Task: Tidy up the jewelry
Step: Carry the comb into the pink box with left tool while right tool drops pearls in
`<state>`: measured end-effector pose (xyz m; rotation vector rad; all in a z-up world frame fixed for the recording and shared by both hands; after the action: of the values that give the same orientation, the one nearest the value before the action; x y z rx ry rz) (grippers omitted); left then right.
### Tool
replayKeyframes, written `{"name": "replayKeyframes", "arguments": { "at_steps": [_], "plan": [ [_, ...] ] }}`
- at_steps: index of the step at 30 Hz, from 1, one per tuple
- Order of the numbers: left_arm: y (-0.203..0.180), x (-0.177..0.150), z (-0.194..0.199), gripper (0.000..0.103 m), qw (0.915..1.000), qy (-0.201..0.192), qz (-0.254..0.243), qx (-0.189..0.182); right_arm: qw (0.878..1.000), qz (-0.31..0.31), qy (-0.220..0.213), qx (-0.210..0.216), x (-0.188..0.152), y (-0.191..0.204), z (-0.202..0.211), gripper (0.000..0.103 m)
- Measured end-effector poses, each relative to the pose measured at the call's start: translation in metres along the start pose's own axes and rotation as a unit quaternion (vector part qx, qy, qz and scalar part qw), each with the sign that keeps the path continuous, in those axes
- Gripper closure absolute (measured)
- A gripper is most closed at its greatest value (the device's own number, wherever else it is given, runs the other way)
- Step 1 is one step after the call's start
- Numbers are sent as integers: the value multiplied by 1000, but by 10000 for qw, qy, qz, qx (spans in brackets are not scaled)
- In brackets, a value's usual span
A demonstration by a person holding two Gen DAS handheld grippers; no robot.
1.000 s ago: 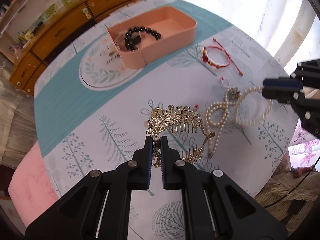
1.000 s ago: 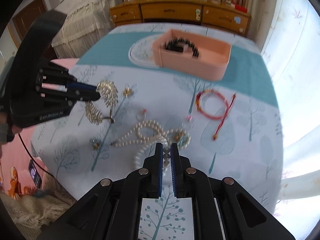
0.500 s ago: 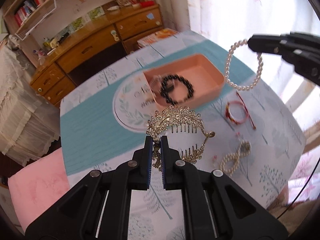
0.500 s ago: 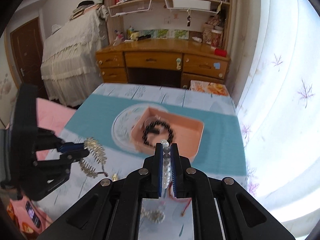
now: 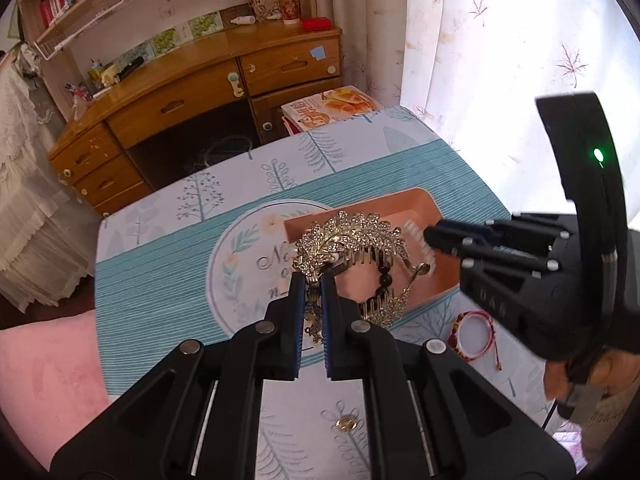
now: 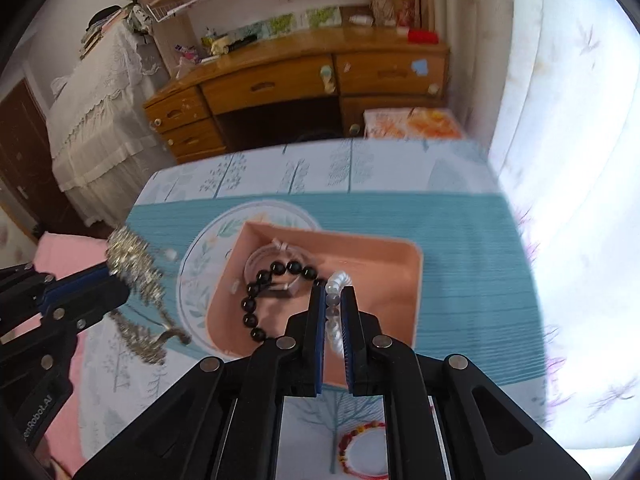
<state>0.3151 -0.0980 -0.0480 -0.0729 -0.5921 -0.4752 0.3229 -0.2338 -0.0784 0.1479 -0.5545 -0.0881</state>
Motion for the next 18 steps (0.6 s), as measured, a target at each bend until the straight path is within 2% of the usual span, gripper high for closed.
{"name": "replayKeyframes", "arguments": {
  "at_steps": [4, 12, 18],
  "plan": [
    [-14, 4, -25, 98, 9997, 74, 103, -222, 10000, -86, -12, -34, -12, -13, -6, 81],
    [-42, 7, -76, 98, 9958, 338, 479, -708, 9983, -516, -257, -85, -55, -59, 32, 79],
    [-63, 10, -116, 98, 9920, 606, 738, -824, 9969, -717, -313, -92, -91, -83, 51, 79]
  ]
}}
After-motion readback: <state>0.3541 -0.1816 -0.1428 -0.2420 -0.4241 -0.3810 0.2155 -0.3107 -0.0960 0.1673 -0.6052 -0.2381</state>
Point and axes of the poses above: each gripper's, at about its wrist camera, not at the fingertips, and z roughly against the way its jaws point, y to its left, x to its top, the point moved 8 cm from there along -z, roughly the way its jaws point
